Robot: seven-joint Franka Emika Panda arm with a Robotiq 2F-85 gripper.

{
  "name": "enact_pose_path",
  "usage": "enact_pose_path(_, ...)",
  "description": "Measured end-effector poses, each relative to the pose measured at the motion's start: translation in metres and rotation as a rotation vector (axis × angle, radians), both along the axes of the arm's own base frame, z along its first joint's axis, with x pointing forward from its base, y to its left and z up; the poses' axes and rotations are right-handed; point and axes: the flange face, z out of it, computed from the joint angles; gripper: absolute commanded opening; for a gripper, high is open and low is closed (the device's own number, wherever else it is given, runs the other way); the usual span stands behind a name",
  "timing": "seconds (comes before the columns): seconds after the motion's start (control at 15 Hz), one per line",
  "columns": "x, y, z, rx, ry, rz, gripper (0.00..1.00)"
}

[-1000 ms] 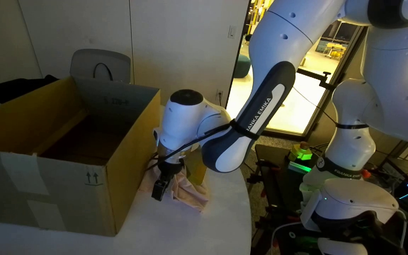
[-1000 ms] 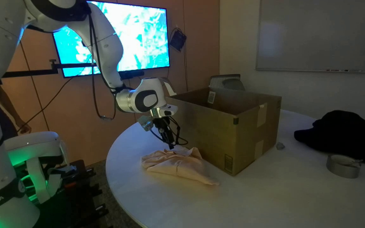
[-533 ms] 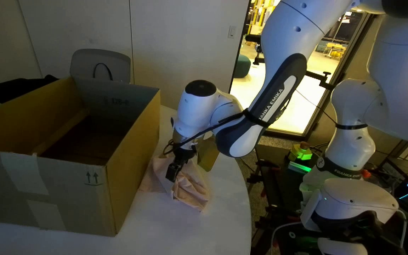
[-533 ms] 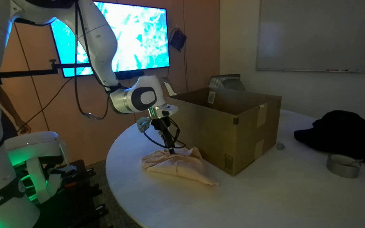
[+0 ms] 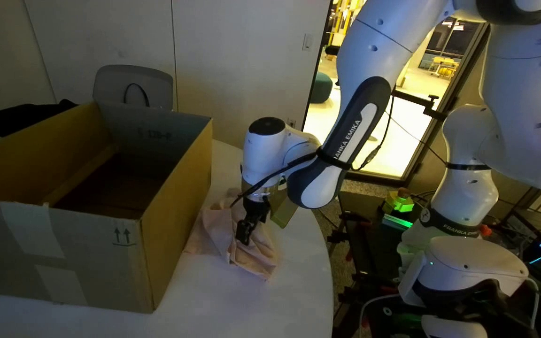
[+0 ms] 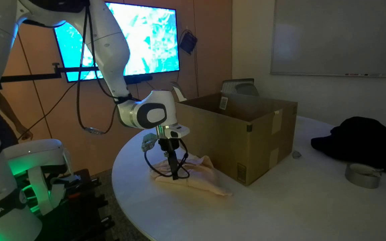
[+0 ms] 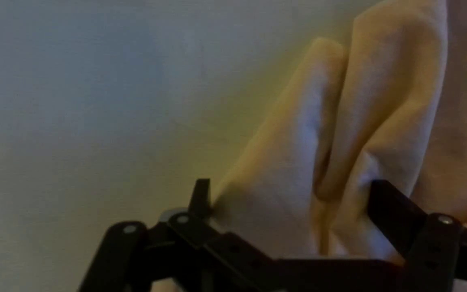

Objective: Put the marker on the towel, fold the towel, and then put the folded towel in the box

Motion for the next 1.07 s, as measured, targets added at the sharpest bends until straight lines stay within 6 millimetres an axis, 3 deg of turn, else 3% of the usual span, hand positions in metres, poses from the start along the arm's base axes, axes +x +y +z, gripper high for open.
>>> enact_pose_path(0.27,0.008,-0.031,-0.03,0.091,0.005,-0.07,1.0)
enact_pose_path(0.67,0.028,-0.056,-0.021,0.154,-0.078,-0.093,1.0)
enact_pose_path(0.73,0.03,-0.057,-0.019,0.156,-0.086,-0.088,0.9)
enact_pose_path(0.8,0.032,-0.058,-0.019,0.159,-0.092,-0.082,0.73)
enact_pose_path(1.07,0.036,-0.059,-0.02,0.169,-0.097,-0.067,0.44)
